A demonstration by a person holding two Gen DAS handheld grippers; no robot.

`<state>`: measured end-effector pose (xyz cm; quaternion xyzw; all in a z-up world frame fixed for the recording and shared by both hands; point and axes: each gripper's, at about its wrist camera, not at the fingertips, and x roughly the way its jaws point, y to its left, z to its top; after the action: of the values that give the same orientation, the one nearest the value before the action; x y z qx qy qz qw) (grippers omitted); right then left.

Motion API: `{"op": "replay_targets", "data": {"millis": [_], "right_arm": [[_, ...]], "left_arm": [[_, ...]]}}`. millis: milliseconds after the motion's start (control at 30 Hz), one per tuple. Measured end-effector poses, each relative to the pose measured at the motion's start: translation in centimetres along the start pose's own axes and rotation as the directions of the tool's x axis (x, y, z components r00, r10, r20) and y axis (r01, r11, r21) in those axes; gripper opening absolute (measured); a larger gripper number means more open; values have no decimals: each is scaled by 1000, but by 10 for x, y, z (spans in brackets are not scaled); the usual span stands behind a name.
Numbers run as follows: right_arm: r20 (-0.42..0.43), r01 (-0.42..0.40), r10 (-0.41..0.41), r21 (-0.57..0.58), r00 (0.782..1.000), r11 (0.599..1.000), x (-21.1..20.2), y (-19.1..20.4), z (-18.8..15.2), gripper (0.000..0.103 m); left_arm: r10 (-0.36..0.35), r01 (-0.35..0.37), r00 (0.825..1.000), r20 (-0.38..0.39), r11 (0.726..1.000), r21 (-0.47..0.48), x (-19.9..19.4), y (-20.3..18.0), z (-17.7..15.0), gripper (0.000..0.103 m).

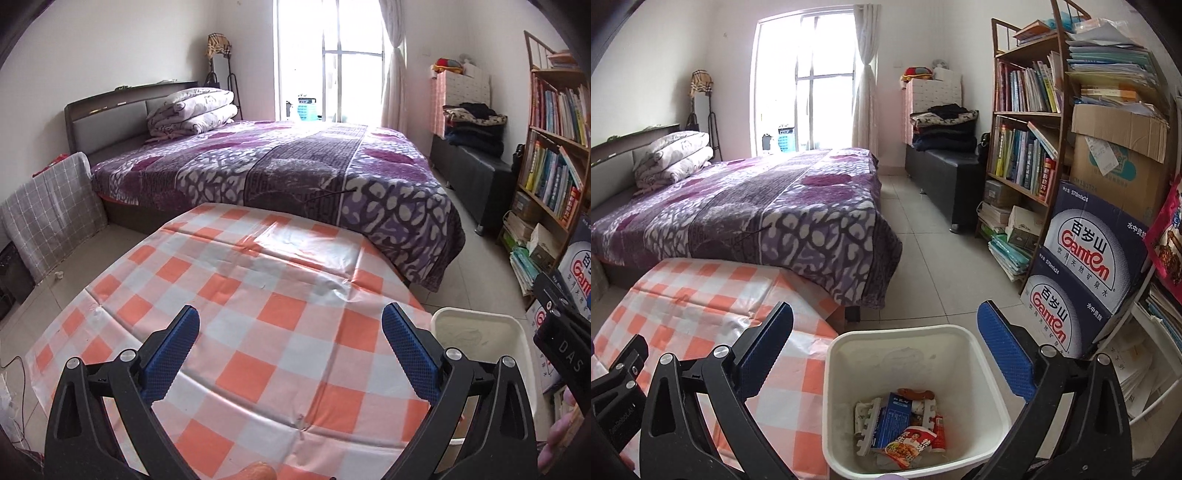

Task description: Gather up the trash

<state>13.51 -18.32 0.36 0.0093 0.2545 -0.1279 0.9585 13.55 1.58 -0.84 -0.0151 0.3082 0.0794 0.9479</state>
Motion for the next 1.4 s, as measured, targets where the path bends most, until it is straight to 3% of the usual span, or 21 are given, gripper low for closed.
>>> {"op": "replay_targets", "data": {"millis": [267,500,1400], "right_arm": [[-66,-69,62,-118,996,991,8,43,-25,96],[-70,-106,94,-196,993,975,10,71,-38,96],[-75,-116,104,-184,992,976,15,71,-40,96]], "left_arm": [[63,-64,995,-71,998,-23,20,36,-25,96],[94,-100,989,-112,994,-45,31,51,-32,96],[93,-99,989,-119,994,-38,34,43,-33,96]]}}
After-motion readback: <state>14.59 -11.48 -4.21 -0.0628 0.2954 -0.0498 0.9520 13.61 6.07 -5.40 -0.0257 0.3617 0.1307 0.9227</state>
